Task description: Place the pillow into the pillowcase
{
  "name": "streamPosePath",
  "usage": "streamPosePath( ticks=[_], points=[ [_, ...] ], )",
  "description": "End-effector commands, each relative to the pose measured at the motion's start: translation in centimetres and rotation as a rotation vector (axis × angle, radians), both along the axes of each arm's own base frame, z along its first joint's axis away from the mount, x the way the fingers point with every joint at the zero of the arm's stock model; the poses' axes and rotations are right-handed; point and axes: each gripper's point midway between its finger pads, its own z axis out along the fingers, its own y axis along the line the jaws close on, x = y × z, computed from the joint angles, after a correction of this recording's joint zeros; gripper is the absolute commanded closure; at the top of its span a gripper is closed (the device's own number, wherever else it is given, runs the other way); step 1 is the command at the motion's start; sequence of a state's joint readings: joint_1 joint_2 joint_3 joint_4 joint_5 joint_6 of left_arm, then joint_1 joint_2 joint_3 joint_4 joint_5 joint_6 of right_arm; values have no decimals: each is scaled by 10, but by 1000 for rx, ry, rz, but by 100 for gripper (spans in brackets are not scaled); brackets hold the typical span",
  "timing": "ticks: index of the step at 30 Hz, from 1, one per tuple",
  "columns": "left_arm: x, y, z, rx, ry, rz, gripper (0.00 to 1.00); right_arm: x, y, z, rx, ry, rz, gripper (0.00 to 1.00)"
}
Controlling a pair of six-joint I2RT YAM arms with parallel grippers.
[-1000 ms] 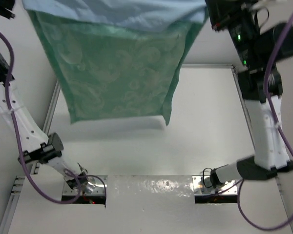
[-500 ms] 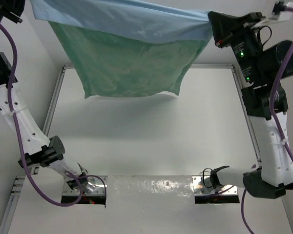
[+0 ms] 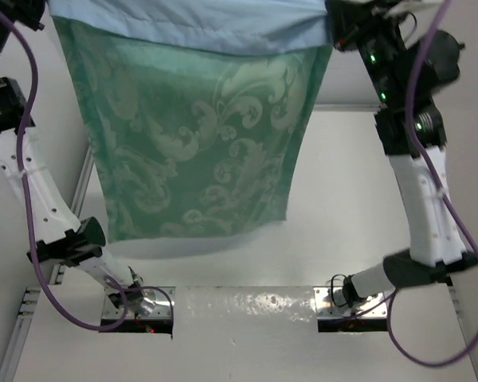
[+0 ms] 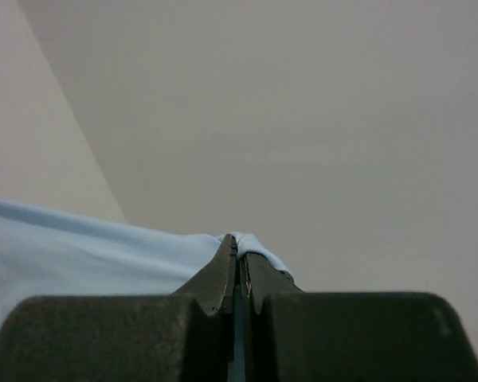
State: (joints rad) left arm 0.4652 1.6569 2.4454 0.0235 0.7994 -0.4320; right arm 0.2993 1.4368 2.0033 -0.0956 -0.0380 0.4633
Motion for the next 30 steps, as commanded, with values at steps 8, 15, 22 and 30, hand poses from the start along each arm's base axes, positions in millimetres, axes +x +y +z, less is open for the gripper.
streamPosePath(
  ticks=[8,15,22,30],
  points=[
    [169,51,-89,-139,151,230,100,118,-84,40,258,-184,-304,100],
    [135,36,-33,-111,-46,187,100,70,-92,89,228,-373,-330,100],
    [111,12,-35,-26,-10,116,100,26,-77,94,98,-349,-257,100],
    [80,-19,-194,421,384,-12,100,2,-18,-147,-97,149,0,100]
  ],
)
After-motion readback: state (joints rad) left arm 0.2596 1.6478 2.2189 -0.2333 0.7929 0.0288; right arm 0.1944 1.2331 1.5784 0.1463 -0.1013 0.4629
